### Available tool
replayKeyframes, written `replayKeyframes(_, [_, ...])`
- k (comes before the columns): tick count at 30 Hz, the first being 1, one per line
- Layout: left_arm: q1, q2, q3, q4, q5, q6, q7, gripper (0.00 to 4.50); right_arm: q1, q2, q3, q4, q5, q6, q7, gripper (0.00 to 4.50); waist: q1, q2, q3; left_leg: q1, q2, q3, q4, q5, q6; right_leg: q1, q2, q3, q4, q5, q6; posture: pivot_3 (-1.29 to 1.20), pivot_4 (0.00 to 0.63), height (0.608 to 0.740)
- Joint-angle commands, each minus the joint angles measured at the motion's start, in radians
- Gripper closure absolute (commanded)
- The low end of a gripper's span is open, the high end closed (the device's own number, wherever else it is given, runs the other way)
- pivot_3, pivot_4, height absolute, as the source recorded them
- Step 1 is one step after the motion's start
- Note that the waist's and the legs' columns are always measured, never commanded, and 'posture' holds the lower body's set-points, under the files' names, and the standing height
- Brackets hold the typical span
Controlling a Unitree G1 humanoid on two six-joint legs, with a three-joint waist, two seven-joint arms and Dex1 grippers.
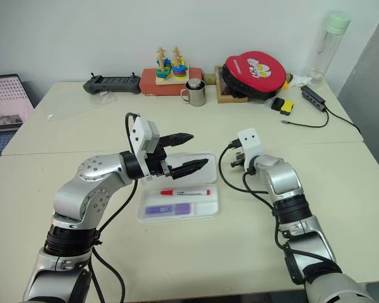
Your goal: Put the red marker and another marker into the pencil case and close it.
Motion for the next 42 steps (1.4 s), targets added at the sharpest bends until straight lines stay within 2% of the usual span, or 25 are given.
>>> replayKeyframes(1, [-0.023, 0.006, -0.009, -0.006, 0.005, -0.031, -0.021, 0.0, -0.021, -0.054, -0.043, -0.087, 0.019, -0.085, 0.066, 4.23, 0.0, 0.0, 0.0, 0.0, 0.0, 0.0, 0.0, 0.0, 0.0, 0.0, 0.0, 0.0, 0.0, 0.0, 0.0, 0.0, 0.15, 0.74])
replayKeyframes(3, [-0.011, 0.034, -0.017, -0.021, -0.004, -0.041, -0.072, 0.0, -0.018, -0.125, -0.04, -0.138, 0.035, -0.152, 0.166, 4.23, 0.001, 0.0, 0.0, -0.001, -0.001, 0.0, 0.0, 0.0, 0.0, 0.0, 0.0, 0.0, 0.0, 0.0, 0.0, 0.0, 0.15, 0.74])
replayKeyframes(7, [0.029, 0.128, -0.005, -0.011, -0.014, -0.066, -0.188, 0.0, 0.021, -0.25, -0.065, -0.28, 0.188, -0.145, 0.437, 4.23, -0.003, 0.0, 0.0, 0.0, 0.0, 0.0, -0.001, 0.0, 0.0, 0.0, 0.0, 0.0, -0.001, 0.0, 0.0, 0.0, 0.15, 0.74])
replayKeyframes(9, [0.051, 0.194, -0.01, -0.004, -0.006, -0.081, -0.255, 0.0, 0.099, -0.322, -0.003, -0.437, 0.281, -0.132, 0.601, 4.23, -0.005, 0.0, 0.0, 0.0, 0.001, -0.001, -0.002, 0.0, 0.0, 0.0, 0.0, 0.0, -0.001, 0.0, 0.0, 0.0, 0.15, 0.74])
replayKeyframes(11, [0.067, 0.243, -0.018, 0.002, 0.007, -0.091, -0.297, 0.0, 0.157, -0.366, 0.054, -0.551, 0.336, -0.119, 0.698, 4.23, -0.006, 0.0, 0.0, 0.001, 0.001, -0.001, -0.003, 0.0, 0.0, 0.0, 0.0, 0.0, -0.002, 0.0, 0.0, 0.0, 0.15, 0.74])
replayKeyframes(14, [0.095, 0.298, -0.02, 0.009, 0.011, -0.1, -0.347, 0.0, 0.18, -0.363, 0.164, -0.623, 0.322, -0.117, 0.713, 4.23, -0.011, 0.0, 0.0, 0.001, 0.001, -0.001, -0.003, 0.0, 0.0, 0.0, 0.0, 0.0, -0.002, 0.0, 0.0, 0.0, 0.15, 0.74])
replayKeyframes(19, [0.107, 0.314, -0.012, -0.009, -0.005, -0.078, -0.36, 0.0, 0.173, -0.32, 0.294, -0.602, 0.252, -0.138, 0.673, 4.23, 0.004, 0.0, 0.0, 0.001, 0.0, -0.001, 0.0, 0.0, 0.0, 0.002, 0.0, -0.001, -0.002, 0.0, 0.0, 0.0, 0.15, 0.74])
replayKeyframes(25, [0.117, 0.303, 0.001, -0.036, -0.033, -0.05, -0.347, 0.0, 0.17, -0.33, 0.367, -0.545, 0.166, -0.184, 0.68, 4.23, 0.01, 0.0, 0.0, 0.0, -0.001, -0.003, 0.0, 0.0, 0.0, 0.002, 0.0, -0.002, -0.002, 0.0, 0.0, 0.0, 0.15, 0.74])
replayKeyframes(31, [0.121, 0.308, -0.002, -0.037, -0.033, -0.05, -0.336, 0.0, 0.178, -0.333, 0.371, -0.507, 0.139, -0.21, 0.694, 4.23, 0.007, 0.0, 0.0, 0.001, 0.0, -0.002, -0.001, 0.0, 0.0, 0.001, 0.0, -0.002, -0.002, 0.0, 0.0, 0.0, 0.15, 0.74])
replayKeyframes(32, [0.119, 0.306, -0.003, -0.036, -0.032, -0.05, -0.334, 0.0, 0.18, -0.333, 0.372, -0.503, 0.137, -0.213, 0.696, 3.88, 0.007, 0.0, 0.0, 0.0, 0.0, -0.002, -0.001, 0.0, 0.0, 0.001, 0.0, -0.002, -0.002, 0.0, 0.0, 0.0, 0.15, 0.74])
replayKeyframes(35, [0.113, 0.299, -0.007, -0.03, -0.029, -0.053, -0.328, 0.0, 0.182, -0.319, 0.364, -0.493, 0.142, -0.213, 0.692, 3.36, 0.007, 0.0, 0.0, 0.0, 0.0, -0.003, -0.001, 0.0, 0.0, 0.001, 0.0, -0.002, -0.002, 0.0, 0.0, 0.0, 0.15, 0.74])
replayKeyframes(36, [0.111, 0.297, -0.009, -0.029, -0.028, -0.054, -0.325, 0.0, 0.18, -0.315, 0.362, -0.49, 0.142, -0.213, 0.69, 2.94, 0.007, 0.0, 0.0, 0.0, 0.0, -0.002, -0.001, 0.0, 0.0, 0.001, 0.0, -0.002, -0.002, 0.0, 0.0, 0.0, 0.15, 0.74])
replayKeyframes(39, [0.11, 0.294, -0.013, -0.029, -0.028, -0.054, -0.32, 0.0, 0.177, -0.305, 0.352, -0.485, 0.143, -0.214, 0.686, 2.27, 0.007, 0.0, 0.0, 0.0, 0.0, -0.003, -0.001, 0.0, 0.0, 0.001, 0.0, -0.002, -0.002, 0.0, 0.0, 0.0, 0.15, 0.74])
replayKeyframes(42, [0.111, 0.294, -0.01, -0.03, -0.029, -0.052, -0.315, 0.0, 0.179, -0.304, 0.339, -0.496, 0.154, -0.209, 0.69, 1.4, 0.007, 0.0, 0.0, 0.0, 0.0, -0.002, -0.001, 0.0, 0.0, 0.001, 0.0, -0.002, -0.002, 0.0, 0.0, 0.0, 0.15, 0.74])
